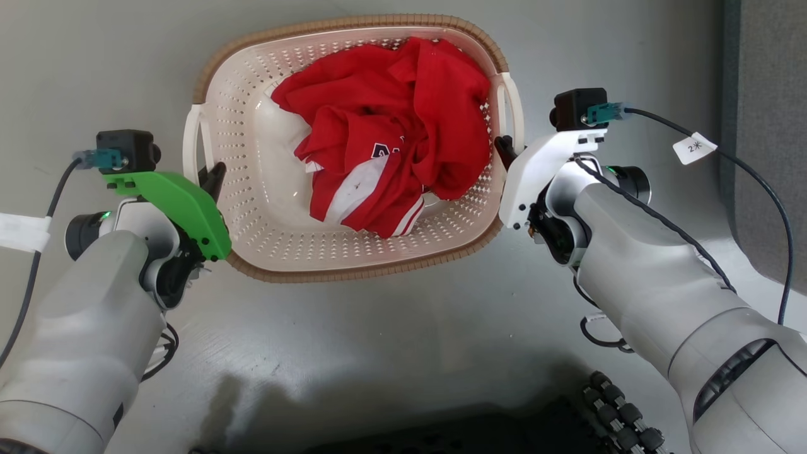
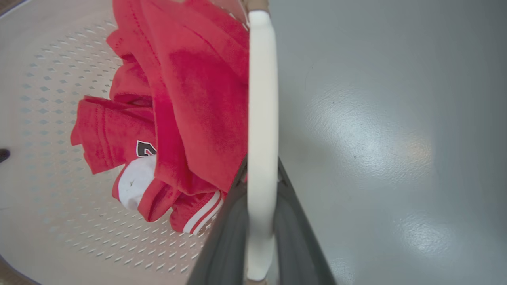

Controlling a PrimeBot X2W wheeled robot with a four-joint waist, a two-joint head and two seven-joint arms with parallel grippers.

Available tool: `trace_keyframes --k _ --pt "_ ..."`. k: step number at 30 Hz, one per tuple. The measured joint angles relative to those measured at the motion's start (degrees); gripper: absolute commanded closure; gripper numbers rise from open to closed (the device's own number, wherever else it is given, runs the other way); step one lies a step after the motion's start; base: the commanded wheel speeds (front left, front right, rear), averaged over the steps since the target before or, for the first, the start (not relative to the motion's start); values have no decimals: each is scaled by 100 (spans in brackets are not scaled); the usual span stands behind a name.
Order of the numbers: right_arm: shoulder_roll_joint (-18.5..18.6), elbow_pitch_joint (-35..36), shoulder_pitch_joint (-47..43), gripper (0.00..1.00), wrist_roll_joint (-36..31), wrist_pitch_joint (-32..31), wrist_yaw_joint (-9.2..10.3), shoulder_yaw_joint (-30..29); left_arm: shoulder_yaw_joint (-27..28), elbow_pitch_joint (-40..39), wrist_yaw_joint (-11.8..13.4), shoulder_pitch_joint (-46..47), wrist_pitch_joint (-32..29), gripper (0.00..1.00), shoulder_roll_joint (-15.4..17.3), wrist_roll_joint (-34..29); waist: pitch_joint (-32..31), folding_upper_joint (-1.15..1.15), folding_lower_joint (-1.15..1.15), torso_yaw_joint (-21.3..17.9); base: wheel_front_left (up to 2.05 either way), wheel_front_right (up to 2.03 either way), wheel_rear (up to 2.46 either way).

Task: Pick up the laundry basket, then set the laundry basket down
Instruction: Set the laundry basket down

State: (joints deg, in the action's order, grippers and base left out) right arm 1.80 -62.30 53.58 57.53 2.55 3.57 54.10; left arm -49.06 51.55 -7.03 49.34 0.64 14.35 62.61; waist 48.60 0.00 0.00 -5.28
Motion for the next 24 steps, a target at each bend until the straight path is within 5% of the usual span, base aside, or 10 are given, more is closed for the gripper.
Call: trace_keyframes --k 24 --pt "52 -82 121 100 151 -43 0 49 -198 26 1 145 43 100 -36 257 261 0 -1 53 0 0 0"
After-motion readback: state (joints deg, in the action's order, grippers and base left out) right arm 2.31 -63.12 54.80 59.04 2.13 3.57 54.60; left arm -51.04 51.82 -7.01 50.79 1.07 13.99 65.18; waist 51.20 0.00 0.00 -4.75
